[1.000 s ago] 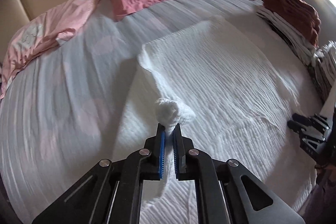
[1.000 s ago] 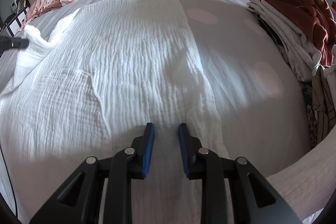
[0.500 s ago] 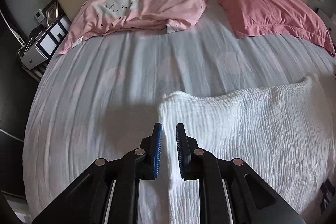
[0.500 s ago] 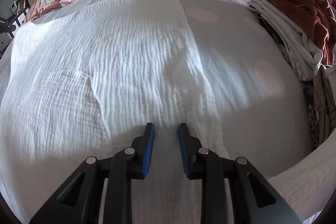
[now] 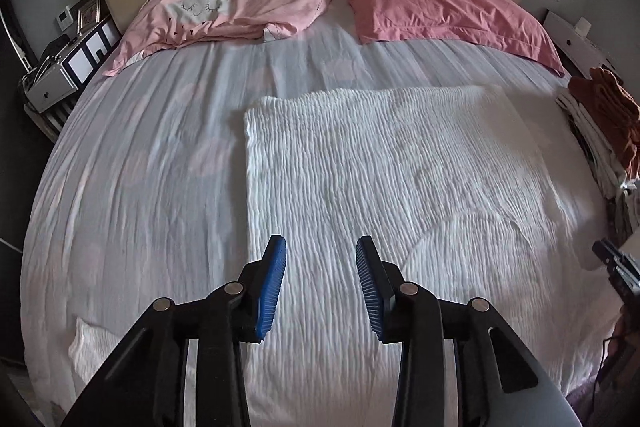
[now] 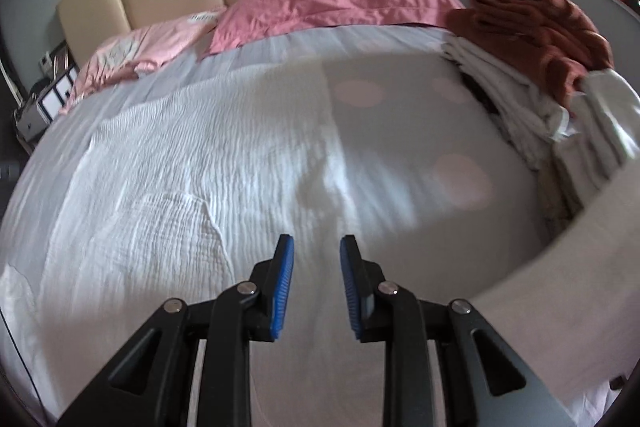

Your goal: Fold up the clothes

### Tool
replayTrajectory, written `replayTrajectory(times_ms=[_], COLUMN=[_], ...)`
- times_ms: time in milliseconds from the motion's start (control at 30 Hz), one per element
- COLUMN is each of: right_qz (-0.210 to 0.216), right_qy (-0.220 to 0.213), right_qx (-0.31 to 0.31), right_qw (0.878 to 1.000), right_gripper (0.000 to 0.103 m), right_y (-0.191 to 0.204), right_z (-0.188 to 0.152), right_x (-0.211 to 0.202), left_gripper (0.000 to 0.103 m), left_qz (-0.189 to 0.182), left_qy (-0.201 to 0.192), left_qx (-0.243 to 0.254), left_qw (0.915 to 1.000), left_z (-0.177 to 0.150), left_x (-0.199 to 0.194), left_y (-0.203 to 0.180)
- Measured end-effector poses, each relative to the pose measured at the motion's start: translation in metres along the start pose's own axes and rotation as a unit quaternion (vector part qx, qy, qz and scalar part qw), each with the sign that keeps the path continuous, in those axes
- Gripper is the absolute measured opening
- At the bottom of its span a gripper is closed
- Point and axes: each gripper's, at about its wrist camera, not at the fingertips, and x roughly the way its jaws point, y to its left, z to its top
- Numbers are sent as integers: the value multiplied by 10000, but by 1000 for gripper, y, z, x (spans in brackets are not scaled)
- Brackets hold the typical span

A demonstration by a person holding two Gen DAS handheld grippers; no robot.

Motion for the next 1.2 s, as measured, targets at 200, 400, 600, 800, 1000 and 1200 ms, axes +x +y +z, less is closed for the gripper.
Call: replayTrajectory(times_ms=[200,400,600,800,1000,1200], right_qz=[146,-156,-424,116,521,519], right_qy=[-246,-561,-558,-215,-198,-421], right_qx=[709,1072,1734,2493,2792,2338], right_qw=[9971,9925,9824,9681,9586,9700], right_gripper=[39,39,39,39,19,4], right_y=[-66,-145,-228,-290,-298,-272], right_z=[9,4,-17,-28,-15,7], right_x=[-82,-169,-216,-195,-169,-187], left_gripper=[42,43,43,43,43,43], left_qz=[-121,-38,-99,288,234,186], left_qy=[-57,101,-5,55,12,1], left_qx=[-100,-452,-837,-547,-638,-762], left_qw=[9999,9989,9964,9981,9977,9969], left_z=[-52,-90,-119,-134,-136,-137], left_x=[-28,-23,-17,-10,-11,-8], left_y=[-8,-4,0,-11,-8,-2])
